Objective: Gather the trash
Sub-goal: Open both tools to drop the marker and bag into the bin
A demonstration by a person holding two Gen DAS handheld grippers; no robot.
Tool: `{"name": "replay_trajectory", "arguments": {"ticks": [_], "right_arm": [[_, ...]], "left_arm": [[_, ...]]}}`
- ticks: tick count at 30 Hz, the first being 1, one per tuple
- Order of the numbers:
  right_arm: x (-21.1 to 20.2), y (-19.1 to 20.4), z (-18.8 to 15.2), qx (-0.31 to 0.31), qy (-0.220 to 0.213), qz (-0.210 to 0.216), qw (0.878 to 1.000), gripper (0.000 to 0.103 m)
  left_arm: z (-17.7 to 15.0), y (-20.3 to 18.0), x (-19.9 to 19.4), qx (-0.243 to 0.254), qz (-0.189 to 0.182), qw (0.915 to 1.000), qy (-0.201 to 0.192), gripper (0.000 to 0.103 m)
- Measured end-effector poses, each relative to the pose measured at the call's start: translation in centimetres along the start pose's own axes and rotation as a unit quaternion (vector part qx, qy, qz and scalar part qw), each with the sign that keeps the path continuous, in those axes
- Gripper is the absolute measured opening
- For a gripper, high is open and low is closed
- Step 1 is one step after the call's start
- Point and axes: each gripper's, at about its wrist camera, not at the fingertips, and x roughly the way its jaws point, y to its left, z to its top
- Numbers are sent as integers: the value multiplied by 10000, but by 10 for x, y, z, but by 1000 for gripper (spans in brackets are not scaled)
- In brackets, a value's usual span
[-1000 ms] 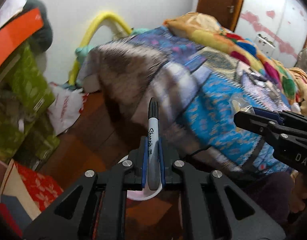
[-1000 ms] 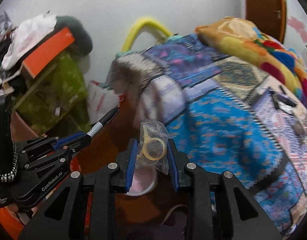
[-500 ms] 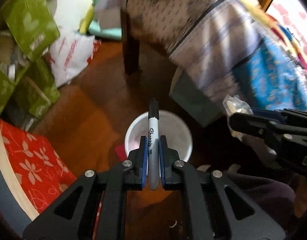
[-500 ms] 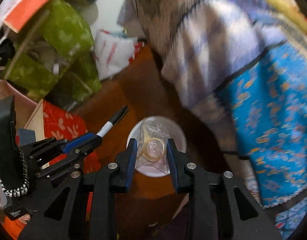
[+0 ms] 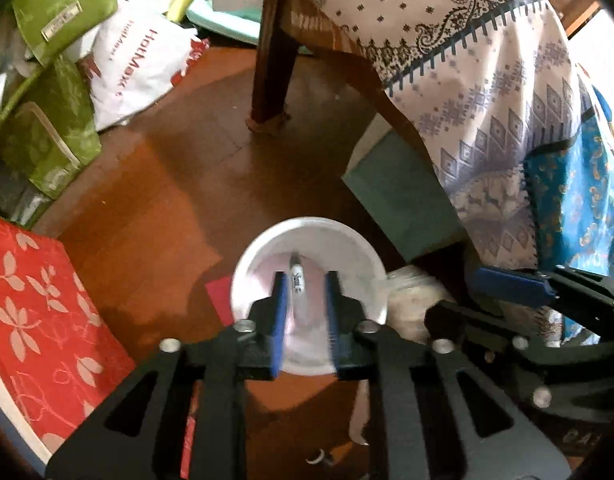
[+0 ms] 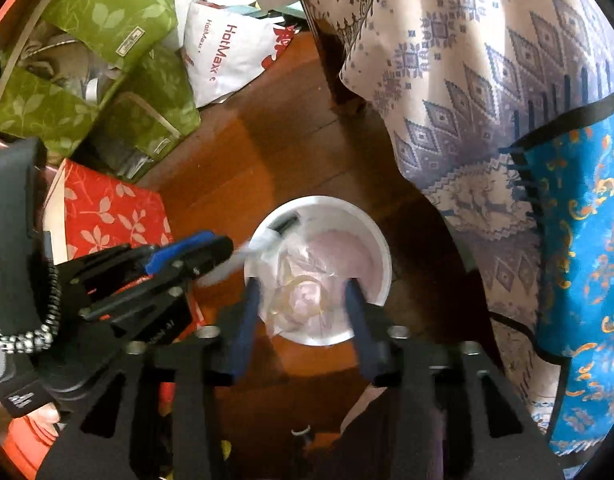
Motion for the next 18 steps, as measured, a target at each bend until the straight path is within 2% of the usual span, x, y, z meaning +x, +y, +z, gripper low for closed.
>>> {"name": "replay_trajectory", "arguments": {"ticks": [11,14,18], "right_arm": [[-26,-11,-5,246,-398,-71,9989,52],[-43,-9,-12,156,-608,-240,9977,52],[-72,-8,-22,56,-942,-353,9949,52]], "left_arm": [[-3,0,-42,87,165,9992,-348,25],[-6,-4,-64,90,203,9982,-559,25],[-11,-14,-98,99,355,9939,-1040,25]]}}
